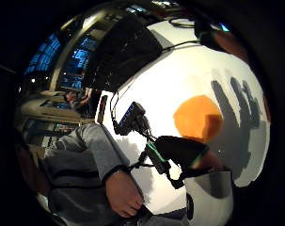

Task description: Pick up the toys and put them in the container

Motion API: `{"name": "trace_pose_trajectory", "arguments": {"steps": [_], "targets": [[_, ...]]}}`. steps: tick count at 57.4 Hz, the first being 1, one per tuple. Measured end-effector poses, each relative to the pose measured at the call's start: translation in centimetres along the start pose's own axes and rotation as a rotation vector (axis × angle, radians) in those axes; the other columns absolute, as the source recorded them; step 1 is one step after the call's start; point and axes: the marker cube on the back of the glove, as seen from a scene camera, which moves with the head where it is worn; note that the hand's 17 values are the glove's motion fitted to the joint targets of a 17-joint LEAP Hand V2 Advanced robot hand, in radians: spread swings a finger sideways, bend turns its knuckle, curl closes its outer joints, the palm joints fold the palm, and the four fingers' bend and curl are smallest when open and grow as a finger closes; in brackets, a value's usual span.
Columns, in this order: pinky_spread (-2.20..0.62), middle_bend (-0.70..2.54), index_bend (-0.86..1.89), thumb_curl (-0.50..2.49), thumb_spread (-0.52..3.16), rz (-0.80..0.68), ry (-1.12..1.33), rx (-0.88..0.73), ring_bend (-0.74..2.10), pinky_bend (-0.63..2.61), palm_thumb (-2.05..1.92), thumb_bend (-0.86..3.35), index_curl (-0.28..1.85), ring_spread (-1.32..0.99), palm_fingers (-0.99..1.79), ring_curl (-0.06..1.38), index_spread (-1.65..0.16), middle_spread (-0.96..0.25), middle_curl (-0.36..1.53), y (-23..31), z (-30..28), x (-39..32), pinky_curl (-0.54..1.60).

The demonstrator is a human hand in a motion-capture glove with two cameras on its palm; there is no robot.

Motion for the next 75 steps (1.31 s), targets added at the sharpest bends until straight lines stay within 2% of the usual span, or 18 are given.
{"name": "trace_pose_trajectory", "arguments": {"steps": [17,25,33,50,59,68,75], "targets": [[-0.01,0.28,0.29,0.27,1.19,-0.037,-0.013,-0.151,0.17,0.43,0.13,-0.01,0.35,-0.10,0.08,0.11,-0.30,0.01,0.28,-0.8,2.3,-0.3,0.28],[0.00,0.23,0.54,0.30,1.25,-0.054,0.020,-0.151,0.13,0.36,0.21,0.02,0.43,-0.09,0.09,0.09,-0.30,0.01,0.29,-0.7,2.5,-0.6,0.28],[0.01,0.21,0.66,0.32,1.32,-0.050,0.036,-0.214,0.12,0.35,0.31,0.06,0.48,-0.09,0.02,0.08,-0.28,0.01,0.31,-0.6,2.7,-0.9,0.29],[0.00,0.19,1.11,0.37,1.51,-0.082,0.117,-0.080,0.10,0.34,0.52,0.19,0.60,-0.09,0.00,0.03,-0.20,0.02,0.33,-1.3,2.1,-2.3,0.31],[0.00,0.26,1.24,0.38,1.57,-0.135,0.095,0.040,0.13,0.30,0.58,0.23,0.63,-0.11,0.02,0.03,-0.16,0.00,0.37,-1.7,-0.3,-4.5,0.31],[0.00,0.32,1.28,0.38,1.58,-0.222,0.095,0.108,0.15,0.27,0.60,0.25,0.63,-0.14,0.03,0.04,-0.14,-0.02,0.40,-4.4,-5.2,-7.9,0.31],[0.00,0.33,1.30,0.37,1.59,-0.386,0.095,0.135,0.16,0.26,0.61,0.26,0.62,-0.15,0.03,0.05,-0.12,-0.03,0.42,-7.3,-8.4,-12.5,0.32]]}}
